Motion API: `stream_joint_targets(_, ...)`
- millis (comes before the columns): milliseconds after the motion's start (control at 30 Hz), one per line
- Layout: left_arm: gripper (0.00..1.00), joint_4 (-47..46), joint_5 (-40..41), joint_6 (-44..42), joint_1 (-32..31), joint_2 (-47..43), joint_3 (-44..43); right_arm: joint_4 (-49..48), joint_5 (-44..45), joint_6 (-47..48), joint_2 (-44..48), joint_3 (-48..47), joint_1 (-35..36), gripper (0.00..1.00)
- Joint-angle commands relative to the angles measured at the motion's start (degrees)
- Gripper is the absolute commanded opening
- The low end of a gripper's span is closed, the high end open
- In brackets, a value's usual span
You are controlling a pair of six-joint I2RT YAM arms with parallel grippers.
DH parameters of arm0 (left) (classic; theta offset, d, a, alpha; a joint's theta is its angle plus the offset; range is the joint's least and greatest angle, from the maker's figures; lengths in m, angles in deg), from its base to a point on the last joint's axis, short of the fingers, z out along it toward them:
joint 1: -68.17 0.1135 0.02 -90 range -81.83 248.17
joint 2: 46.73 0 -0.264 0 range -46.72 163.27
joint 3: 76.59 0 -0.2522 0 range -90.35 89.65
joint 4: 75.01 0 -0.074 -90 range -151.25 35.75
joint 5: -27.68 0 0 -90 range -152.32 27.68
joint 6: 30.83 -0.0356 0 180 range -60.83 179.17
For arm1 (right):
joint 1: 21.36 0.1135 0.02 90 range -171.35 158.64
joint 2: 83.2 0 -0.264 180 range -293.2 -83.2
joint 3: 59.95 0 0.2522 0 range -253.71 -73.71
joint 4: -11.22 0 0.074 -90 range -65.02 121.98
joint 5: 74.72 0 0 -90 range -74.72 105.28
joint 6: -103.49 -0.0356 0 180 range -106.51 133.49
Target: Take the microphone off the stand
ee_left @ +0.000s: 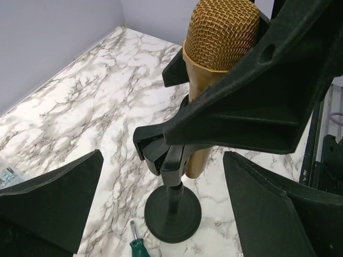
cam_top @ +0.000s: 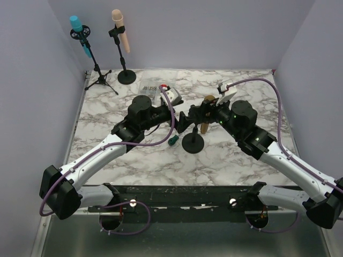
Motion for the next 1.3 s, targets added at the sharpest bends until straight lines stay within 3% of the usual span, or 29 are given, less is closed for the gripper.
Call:
stream_joint_targets(0, 0.99, 0.5, 1.2, 0.2, -0.4, -0.9, -0.4, -1.7, 7.8, 2.2, 0.6, -0.5, 0.4, 0.75)
stream_joint_targets(100, 0.99, 0.8, 0.8, 0.4, -0.3, -1.0, -0.6, -1.9, 7.8, 2.2, 1.3, 0.2, 0.4, 0.66)
stream_joint_targets(267, 0.99, 1.9, 0.7, 0.0, -0.4, -1.2, -1.1, -3.7, 8.9, 2.6, 2.8, 1.5, 0.4, 0.30)
stream_joint_targets(467, 0.99, 1.3, -1.4, 0.8, -0.3, -2.9, -0.4, -2.5, 2.8, 2.7, 2.2, 1.0, 0.4, 0.01)
stream_joint_targets(1000, 0.99, -10.3, -9.1, -9.9, 1.1, -1.0, 5.5, -3.7, -8.7, 2.5, 1.8, 2.5, 0.4, 0.01)
stream_joint_targets(1267, 0.99, -6.4, -24.2, -12.9, 4.0, 6.4, -0.2, -4.1, -12.5, 2.7, 1.4, 2.6, 0.4, 0.01)
